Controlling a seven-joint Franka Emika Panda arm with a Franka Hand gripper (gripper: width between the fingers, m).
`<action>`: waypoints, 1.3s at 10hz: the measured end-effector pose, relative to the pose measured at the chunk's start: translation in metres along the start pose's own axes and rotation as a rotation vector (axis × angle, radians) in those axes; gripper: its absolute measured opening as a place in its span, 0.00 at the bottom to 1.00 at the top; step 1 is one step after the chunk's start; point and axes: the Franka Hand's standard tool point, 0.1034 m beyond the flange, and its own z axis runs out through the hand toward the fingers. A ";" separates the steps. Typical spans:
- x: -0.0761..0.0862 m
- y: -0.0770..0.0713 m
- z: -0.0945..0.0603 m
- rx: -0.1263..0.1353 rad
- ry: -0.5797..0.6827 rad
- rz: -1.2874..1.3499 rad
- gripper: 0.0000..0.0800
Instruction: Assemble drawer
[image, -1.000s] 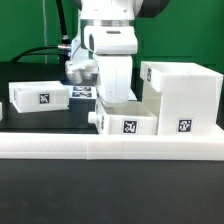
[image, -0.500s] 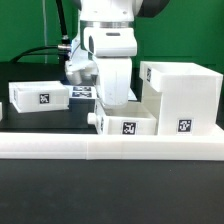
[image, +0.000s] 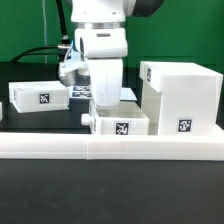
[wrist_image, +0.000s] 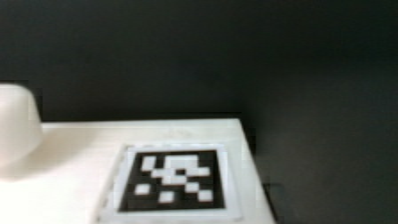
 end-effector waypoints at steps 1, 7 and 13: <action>0.001 0.000 0.000 0.000 0.000 0.001 0.05; 0.002 0.002 0.000 -0.028 0.002 0.025 0.05; 0.013 0.009 -0.001 -0.036 0.004 0.065 0.05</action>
Offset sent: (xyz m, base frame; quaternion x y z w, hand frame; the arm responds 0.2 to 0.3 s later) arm 0.0093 0.0124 0.0042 -0.0103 0.0089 0.0109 0.9998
